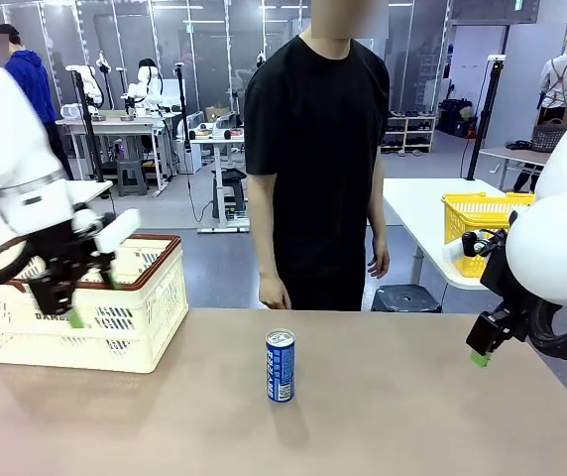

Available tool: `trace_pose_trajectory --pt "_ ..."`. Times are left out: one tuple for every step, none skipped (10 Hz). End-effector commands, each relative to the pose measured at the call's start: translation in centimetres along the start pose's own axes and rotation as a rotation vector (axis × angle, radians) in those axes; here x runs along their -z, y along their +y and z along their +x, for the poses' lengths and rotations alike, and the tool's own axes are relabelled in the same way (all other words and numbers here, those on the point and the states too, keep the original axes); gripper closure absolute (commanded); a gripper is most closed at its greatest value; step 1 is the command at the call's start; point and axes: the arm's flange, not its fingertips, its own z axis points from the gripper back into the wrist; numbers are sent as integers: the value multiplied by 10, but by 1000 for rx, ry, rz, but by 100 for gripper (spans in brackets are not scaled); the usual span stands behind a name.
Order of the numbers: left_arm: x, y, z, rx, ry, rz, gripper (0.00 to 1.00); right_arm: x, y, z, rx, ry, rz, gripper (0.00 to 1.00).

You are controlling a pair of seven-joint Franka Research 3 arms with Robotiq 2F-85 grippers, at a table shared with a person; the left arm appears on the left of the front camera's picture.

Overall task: Place the drinks into the Shopping basket.
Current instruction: Pick up one drink and place it into the Shopping basket.

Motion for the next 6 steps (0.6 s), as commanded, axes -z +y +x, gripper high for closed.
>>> trace_pose_trajectory --pt "6 48 46 68 -23 18 0 0 0 0 -1 2 2 6" --pt "12 71 84 115 -24 -3 0 0 0 0 -1 2 2 6" --pt "20 89 111 151 -41 6 0 0 0 0 -1 2 2 6" --pt "28 100 136 205 -50 -9 0 0 0 0 -1 2 2 6" --pt "39 106 159 262 -54 -48 0 0 0 0 -1 2 2 6" --pt "45 107 174 293 -48 -72 0 0 0 0 -1 2 2 6"
